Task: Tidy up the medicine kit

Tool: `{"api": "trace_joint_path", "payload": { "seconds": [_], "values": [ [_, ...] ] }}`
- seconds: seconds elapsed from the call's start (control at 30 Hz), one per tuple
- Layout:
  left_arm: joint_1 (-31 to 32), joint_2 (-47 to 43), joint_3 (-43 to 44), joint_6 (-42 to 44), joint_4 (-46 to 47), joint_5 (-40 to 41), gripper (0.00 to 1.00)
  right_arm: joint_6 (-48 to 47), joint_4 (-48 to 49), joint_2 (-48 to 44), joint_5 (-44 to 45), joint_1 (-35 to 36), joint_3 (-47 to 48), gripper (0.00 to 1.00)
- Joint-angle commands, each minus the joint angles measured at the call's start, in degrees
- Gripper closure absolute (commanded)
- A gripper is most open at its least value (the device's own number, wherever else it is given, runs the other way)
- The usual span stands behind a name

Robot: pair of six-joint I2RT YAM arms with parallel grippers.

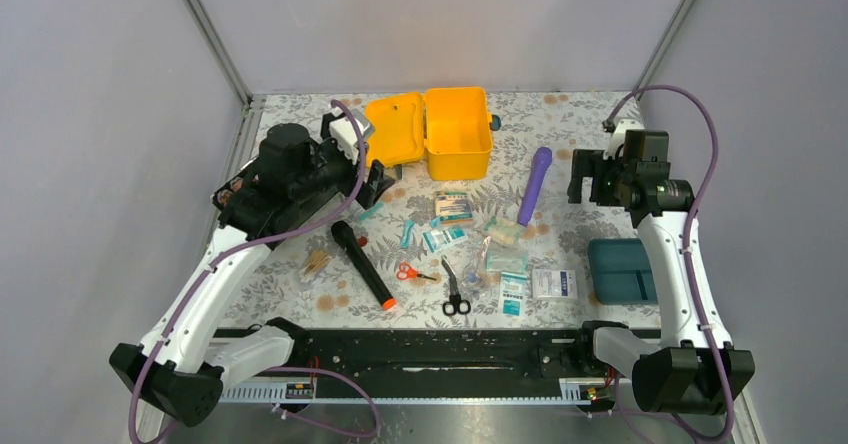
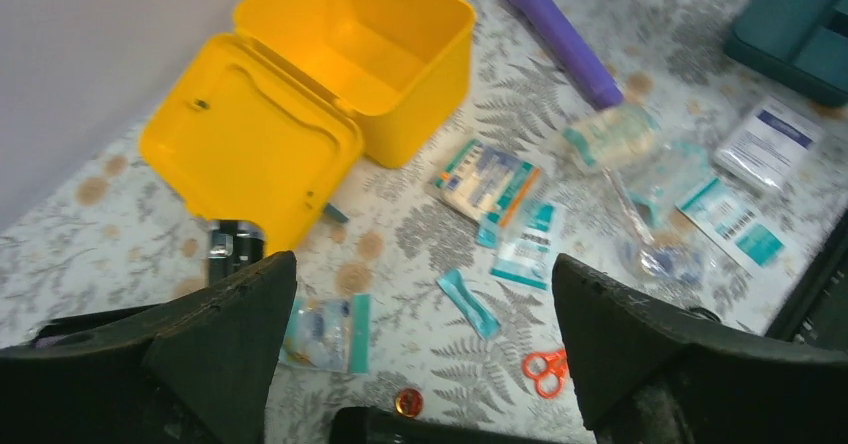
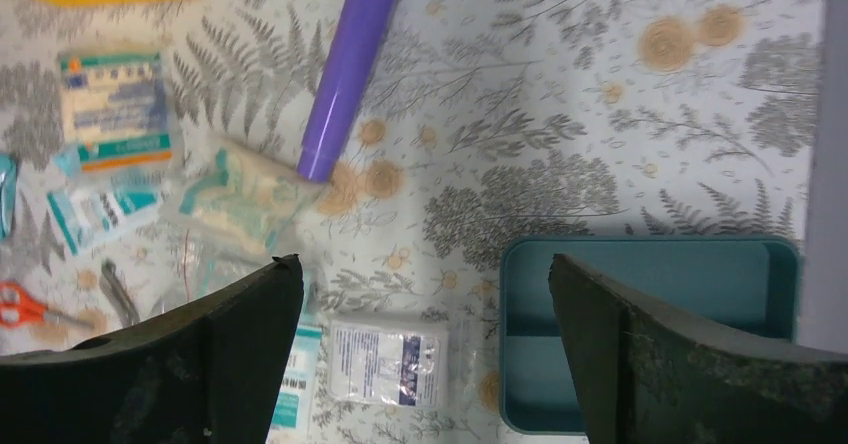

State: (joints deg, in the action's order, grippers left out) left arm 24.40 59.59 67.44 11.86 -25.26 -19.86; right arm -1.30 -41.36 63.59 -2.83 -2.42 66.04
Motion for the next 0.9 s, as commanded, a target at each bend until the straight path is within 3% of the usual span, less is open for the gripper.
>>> {"api": "trace_joint_path", "payload": {
  "seconds": [0.0,0.1,0.17,0.47,0.77,0.87],
  "values": [
    [1.3,0.7,0.8,2.1,-2.0,-7.5,0.01,-10.3,-0.7,-1.1,-14.6,0.1,-3.5,0.01],
    [2.1,1.4,0.6,4.6,-2.6,-7.4,0.01,-20.8,-4.3,2.0,-29.2,0.3,-4.0,0.00],
    [2.4,1.8,0.6,5.8,-2.7,-6.9,0.01,-22.8,-4.9,5.7,-31.9,1.7,-2.7,0.02],
    [2.5,4.3,4.9,6.2,-6.0,-5.5,0.01,-34.7,-6.0,21.0,-26.9,10.1,5.4,0.29],
    [2.6,5.5,7.2,2.1,-6.0,-5.4,0.01,-49.4,-8.7,33.5,-18.5,19.0,8.4,0.42],
    [2.6,5.9,7.4,1.8,-6.1,-5.0,0.01,-51.9,-8.7,35.7,-17.6,20.3,8.4,0.42]
  ]
}}
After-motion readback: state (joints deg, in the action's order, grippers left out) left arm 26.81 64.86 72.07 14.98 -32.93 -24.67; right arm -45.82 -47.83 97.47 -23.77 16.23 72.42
